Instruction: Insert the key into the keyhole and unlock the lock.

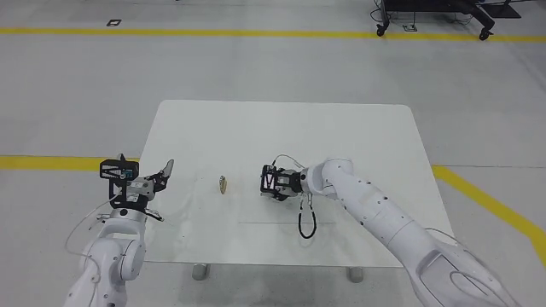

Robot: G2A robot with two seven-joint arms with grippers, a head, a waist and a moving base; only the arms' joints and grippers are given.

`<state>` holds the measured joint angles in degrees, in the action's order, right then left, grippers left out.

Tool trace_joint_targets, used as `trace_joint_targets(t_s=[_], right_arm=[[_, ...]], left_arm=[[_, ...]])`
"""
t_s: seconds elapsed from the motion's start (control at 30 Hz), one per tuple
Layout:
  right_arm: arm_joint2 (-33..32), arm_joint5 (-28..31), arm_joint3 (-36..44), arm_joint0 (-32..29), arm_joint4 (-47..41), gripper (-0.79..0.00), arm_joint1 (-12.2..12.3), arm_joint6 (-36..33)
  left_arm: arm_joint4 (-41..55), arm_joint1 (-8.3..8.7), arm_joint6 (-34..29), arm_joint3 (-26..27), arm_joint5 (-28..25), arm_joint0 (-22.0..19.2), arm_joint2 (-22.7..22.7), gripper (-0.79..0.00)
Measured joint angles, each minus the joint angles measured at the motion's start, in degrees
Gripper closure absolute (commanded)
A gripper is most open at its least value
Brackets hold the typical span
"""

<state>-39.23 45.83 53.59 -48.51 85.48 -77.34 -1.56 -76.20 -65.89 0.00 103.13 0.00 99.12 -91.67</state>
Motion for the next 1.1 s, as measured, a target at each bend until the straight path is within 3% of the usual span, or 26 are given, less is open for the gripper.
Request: trace_joint_targets(t_s=[0.07, 0.1, 0.4, 0.63, 0.8, 1.1], right_arm=[[0.6, -0.1, -1.4, 0.6, -0.1, -0.114, -0.4, 1.2], [0.8, -0.1, -2.0, 0.8, 0.0, 0.000, -0.6, 1.8], [1.2, 0.3, -5.7, 2.1, 1.8, 0.000, -0.9, 9.1], [-0.5, -0.7, -3.8, 1.5, 4.6, 0.000, 0.5, 13.4], [-2.8, -0.4, -2.0, 0.5, 4.2, 0.000, 1.7, 14.4], [-2.8, -0.4, -2.1, 0.5, 4.2, 0.000, 1.6, 14.3]], left_arm=[[0.0, 0.00, 0.0, 0.0, 0.0, 0.0, 0.0, -0.785], [0.0, 0.00, 0.0, 0.0, 0.0, 0.0, 0.0, -0.785], [0.0, 0.00, 0.0, 0.0, 0.0, 0.0, 0.0, -0.785], [0.0, 0.00, 0.0, 0.0, 0.0, 0.0, 0.0, -0.785], [0.0, 0.00, 0.0, 0.0, 0.0, 0.0, 0.0, -0.785], [0.0, 0.00, 0.0, 0.0, 0.0, 0.0, 0.0, -0.785]])
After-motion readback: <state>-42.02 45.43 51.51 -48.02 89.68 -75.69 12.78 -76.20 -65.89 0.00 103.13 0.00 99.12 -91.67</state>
